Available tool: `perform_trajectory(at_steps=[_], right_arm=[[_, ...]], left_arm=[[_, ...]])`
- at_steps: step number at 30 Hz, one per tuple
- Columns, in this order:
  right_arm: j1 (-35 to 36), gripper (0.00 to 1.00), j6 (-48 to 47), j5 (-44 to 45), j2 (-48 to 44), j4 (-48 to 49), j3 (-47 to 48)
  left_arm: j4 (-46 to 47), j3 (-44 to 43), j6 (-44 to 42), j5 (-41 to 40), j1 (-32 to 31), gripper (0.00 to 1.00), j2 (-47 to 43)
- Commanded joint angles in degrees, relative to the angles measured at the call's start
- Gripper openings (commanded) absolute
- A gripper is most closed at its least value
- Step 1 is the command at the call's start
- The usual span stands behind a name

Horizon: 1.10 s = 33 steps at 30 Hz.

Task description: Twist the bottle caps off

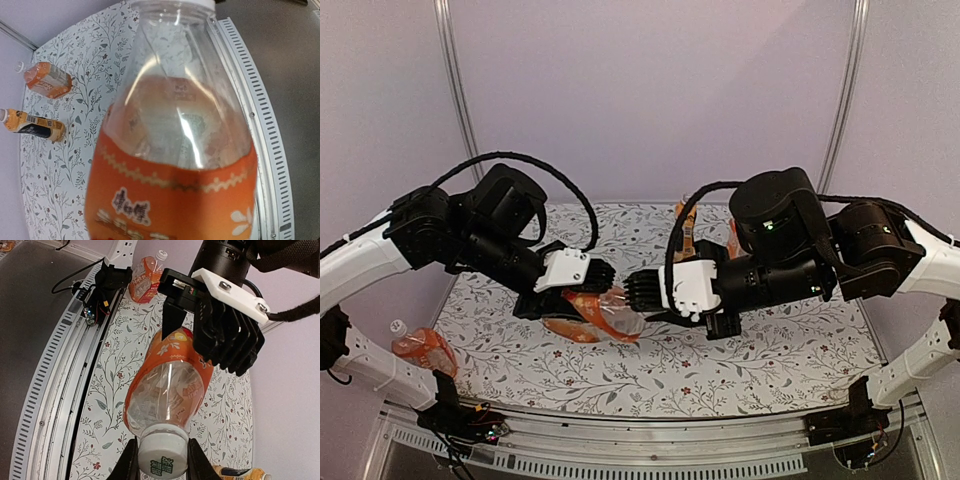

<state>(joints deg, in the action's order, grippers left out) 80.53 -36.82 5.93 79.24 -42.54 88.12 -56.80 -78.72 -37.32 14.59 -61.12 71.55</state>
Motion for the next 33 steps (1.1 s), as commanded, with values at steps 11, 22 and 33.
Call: perform_trajectory(at_steps=[11,22,33], right_arm=[[-0.4,0.8,0.1,3.2,-2.2,1.5,-4.6],[-3.0,0.99,38.7,6.8,-8.7,15.6,-10.4],[-11.0,0.69,73.0,1.9,-2.1,16.1,-5.5]], left_arm=[[-5.3,-1.4,-1.5,1.2,-0.4,0.12,-1.6],[14.5,5.4,1.9,-21.9,-0.4,0.14,-3.6],[19.5,7.5,-0.4,-26.5,-0.5,0.14,-4.1]])
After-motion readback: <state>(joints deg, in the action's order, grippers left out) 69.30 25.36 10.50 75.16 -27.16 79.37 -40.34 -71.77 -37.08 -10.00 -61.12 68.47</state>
